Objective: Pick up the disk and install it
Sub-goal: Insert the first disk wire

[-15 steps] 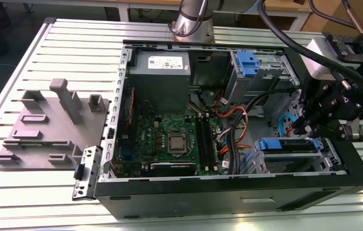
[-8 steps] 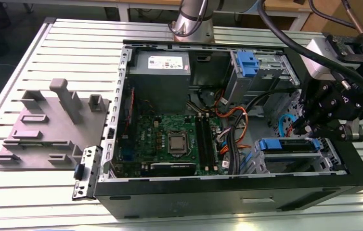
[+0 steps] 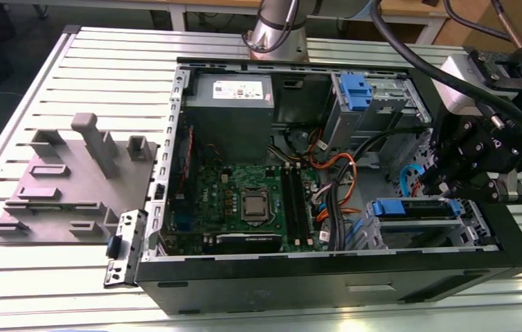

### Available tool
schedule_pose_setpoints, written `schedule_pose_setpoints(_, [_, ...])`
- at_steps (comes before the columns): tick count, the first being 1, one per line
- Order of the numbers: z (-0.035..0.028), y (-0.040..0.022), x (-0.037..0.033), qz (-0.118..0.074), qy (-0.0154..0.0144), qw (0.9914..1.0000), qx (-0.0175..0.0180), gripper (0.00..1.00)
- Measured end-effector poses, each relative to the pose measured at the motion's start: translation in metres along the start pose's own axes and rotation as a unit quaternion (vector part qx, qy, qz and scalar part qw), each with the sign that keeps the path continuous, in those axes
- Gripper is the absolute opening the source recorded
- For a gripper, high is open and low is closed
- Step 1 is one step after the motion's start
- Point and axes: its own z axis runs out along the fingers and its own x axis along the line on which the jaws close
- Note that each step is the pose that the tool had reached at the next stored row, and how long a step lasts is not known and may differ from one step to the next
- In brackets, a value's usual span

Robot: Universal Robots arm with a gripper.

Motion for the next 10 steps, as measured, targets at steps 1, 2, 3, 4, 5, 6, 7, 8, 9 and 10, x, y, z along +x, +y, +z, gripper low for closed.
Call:
schedule_pose_setpoints(1, [0.0000,0.0000,0.0000,0.000,0.0000,1.00000,0.0000,0.24])
schedule_pose_setpoints(2, [0.0000,-0.0001,0.0000,0.000,0.0000,1.00000,0.0000,0.24])
schedule_pose_setpoints(3, [0.0001,-0.0009,0.0001,0.000,-0.0001,1.00000,0.0000,0.24])
schedule_pose_setpoints(4, [0.0001,-0.0024,0.0001,0.000,-0.0001,1.00000,0.0000,0.24])
schedule_pose_setpoints(5, [0.0000,-0.0041,0.0000,0.000,-0.0001,1.00000,0.0000,0.24])
schedule_pose_setpoints(6, [-0.0002,-0.0058,0.0000,0.000,0.0000,1.00000,0.0000,0.24])
schedule_pose_setpoints(7, [-0.0002,-0.0073,0.0000,0.000,0.0000,1.00000,0.0000,0.24])
schedule_pose_setpoints(8, [-0.0001,-0.0081,-0.0001,0.000,0.0000,1.00000,0.0000,0.24])
schedule_pose_setpoints(9, [0.0000,-0.0086,-0.0001,0.000,0.0000,1.00000,0.0000,0.24])
schedule_pose_setpoints(10, [0.0001,-0.0091,0.0000,0.000,0.0000,1.00000,0.0000,0.24])
